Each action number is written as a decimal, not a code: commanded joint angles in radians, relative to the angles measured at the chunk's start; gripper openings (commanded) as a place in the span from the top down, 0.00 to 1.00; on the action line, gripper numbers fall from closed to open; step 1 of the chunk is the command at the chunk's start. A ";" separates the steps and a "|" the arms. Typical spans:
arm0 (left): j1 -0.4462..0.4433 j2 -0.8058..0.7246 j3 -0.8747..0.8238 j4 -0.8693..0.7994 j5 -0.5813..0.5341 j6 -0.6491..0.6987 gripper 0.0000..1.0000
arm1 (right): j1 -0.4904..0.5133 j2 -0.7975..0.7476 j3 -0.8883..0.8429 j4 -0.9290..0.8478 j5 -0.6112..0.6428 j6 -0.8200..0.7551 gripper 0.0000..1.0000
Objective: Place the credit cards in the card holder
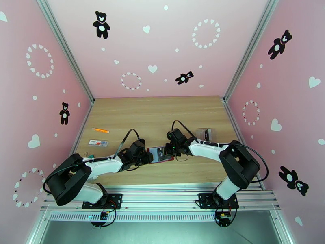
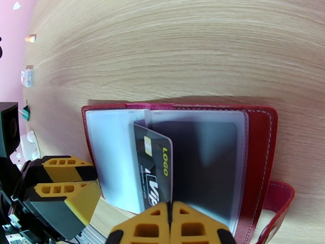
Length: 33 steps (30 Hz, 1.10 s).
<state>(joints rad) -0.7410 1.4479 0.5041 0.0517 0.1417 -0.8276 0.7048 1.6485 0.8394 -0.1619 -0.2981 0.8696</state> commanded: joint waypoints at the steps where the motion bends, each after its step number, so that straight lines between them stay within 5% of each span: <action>1: 0.014 0.025 -0.003 -0.015 -0.020 0.020 0.65 | 0.001 0.028 -0.004 -0.034 0.016 -0.014 1.00; 24: 0.014 0.025 -0.003 -0.012 -0.016 0.022 0.65 | 0.038 0.081 0.046 -0.030 0.023 0.020 0.92; 33: 0.014 0.023 -0.004 -0.012 -0.015 0.024 0.65 | 0.050 0.093 0.055 -0.044 0.051 0.034 0.96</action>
<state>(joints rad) -0.7364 1.4487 0.5041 0.0521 0.1421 -0.8238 0.7376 1.7107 0.8803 -0.1616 -0.2607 0.8921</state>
